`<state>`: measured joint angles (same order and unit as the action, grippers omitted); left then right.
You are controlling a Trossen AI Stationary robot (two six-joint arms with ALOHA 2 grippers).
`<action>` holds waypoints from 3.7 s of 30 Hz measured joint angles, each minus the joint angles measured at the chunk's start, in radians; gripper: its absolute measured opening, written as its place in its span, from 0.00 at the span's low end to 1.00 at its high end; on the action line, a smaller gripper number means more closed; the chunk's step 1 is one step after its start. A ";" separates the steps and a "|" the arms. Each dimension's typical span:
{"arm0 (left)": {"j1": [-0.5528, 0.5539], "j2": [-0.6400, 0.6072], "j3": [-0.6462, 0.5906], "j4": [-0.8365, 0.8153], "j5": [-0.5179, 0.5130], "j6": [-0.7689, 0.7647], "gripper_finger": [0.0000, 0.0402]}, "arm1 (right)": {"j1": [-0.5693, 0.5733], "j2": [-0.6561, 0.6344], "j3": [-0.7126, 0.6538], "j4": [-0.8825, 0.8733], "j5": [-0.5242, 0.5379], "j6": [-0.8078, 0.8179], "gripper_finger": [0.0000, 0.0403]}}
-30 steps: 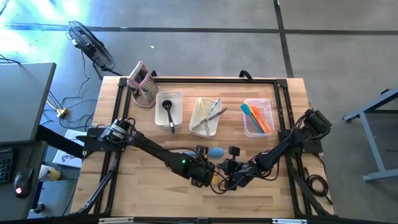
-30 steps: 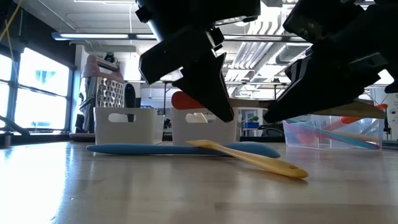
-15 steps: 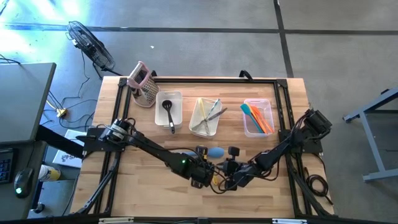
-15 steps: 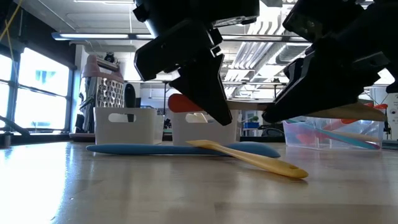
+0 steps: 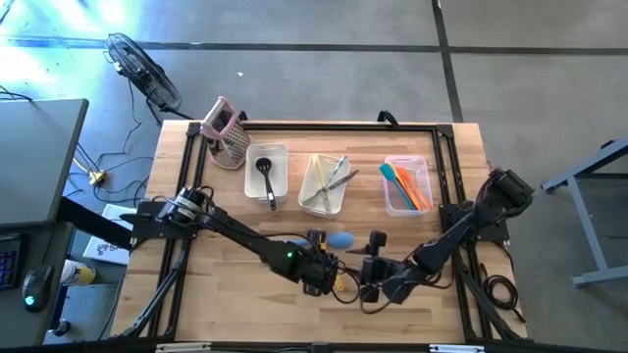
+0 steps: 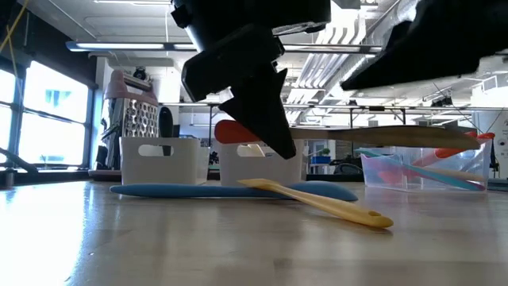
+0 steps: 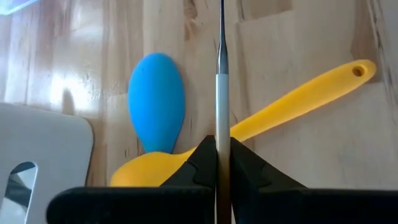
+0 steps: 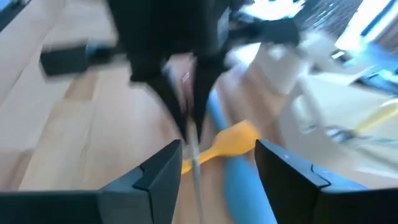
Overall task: Pick & Place Kitchen Items
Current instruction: Put the orange table knife into the right white bin
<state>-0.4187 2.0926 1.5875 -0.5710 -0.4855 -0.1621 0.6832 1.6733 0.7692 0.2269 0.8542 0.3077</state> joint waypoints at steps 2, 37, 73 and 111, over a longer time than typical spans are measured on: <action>0.000 0.000 0.000 -0.002 -0.017 -0.010 0.03 | 0.020 -0.026 0.000 0.000 0.072 -0.004 0.49; 0.297 0.009 0.504 -0.952 -0.201 -0.203 0.03 | 0.083 -0.100 -0.001 0.023 0.247 -0.050 0.46; 0.335 0.007 -0.015 -0.148 -0.323 -0.416 0.02 | 0.132 -0.100 -0.002 -0.116 0.324 0.039 0.46; 0.360 0.010 -0.029 -0.166 -0.237 -0.388 0.07 | 0.133 -0.099 -0.002 -0.111 0.318 0.058 0.46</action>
<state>-0.0589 2.1025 1.5585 -0.7370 -0.7223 -0.5499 0.8162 1.5742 0.7677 0.1158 1.1721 0.3656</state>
